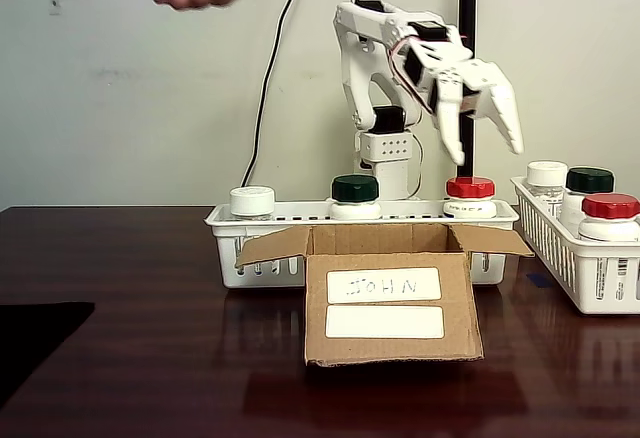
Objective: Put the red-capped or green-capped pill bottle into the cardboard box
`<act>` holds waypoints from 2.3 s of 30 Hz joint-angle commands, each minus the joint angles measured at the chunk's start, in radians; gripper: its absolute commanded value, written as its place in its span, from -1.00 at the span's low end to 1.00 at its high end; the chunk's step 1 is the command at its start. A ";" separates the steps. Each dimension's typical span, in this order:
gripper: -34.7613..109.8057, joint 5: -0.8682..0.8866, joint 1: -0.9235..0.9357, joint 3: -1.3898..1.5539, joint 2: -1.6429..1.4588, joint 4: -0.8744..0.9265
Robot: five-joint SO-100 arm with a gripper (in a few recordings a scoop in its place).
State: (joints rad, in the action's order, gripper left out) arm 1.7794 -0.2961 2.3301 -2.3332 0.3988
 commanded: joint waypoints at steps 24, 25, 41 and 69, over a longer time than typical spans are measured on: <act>0.31 0.026 0.052 0.175 -0.081 -0.215; 0.31 0.023 0.046 0.166 -0.087 -0.198; 0.31 -0.026 -0.015 0.130 -0.023 -0.199; 0.31 0.014 0.021 0.104 0.222 -0.374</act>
State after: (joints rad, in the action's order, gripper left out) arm 1.7748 -0.2669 2.4452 -2.1046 0.0537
